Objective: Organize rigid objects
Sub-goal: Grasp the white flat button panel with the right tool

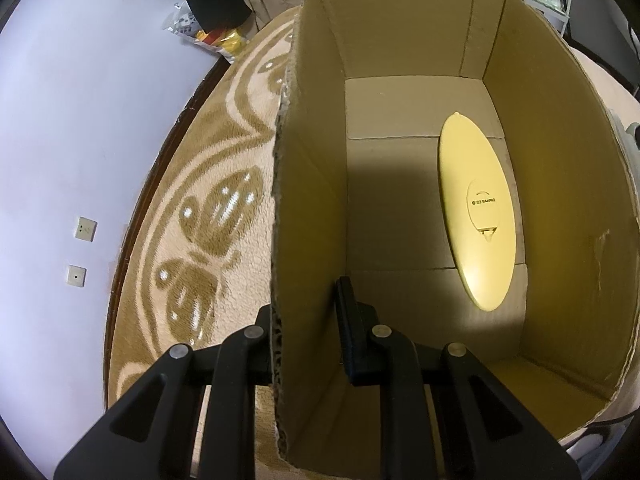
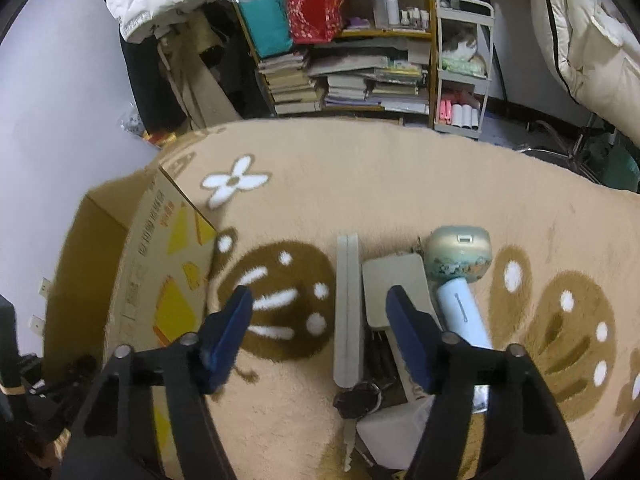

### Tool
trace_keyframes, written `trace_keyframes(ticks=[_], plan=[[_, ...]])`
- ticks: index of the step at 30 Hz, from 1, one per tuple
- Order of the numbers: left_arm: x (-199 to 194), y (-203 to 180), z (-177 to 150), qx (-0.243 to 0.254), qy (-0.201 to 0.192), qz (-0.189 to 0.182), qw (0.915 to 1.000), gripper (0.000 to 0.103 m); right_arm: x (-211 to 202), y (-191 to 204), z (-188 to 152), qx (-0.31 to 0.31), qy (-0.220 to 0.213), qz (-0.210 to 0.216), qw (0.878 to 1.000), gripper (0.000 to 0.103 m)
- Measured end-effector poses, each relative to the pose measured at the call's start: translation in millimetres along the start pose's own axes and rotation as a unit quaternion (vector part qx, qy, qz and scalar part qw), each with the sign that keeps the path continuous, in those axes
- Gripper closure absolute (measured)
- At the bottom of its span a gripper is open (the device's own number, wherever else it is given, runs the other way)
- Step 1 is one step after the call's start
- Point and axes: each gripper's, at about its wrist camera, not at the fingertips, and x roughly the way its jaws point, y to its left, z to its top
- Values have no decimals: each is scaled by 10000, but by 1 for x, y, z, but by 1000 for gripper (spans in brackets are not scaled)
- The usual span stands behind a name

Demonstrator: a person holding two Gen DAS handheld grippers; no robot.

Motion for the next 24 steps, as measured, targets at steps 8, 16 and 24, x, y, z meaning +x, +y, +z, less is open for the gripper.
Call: trace_keyframes(ticks=[8, 16, 24], plan=[[-1, 0, 1, -27, 3, -7, 10000, 85, 18, -9, -7, 175, 338, -233, 9990, 55], [0, -1, 0, -87, 1, -10, 10000, 85, 23, -7, -11, 138, 475, -430, 9978, 76], [1, -1, 0, -79, 25, 14, 10000, 84, 26, -2, -11, -33, 488, -592, 9970, 79]])
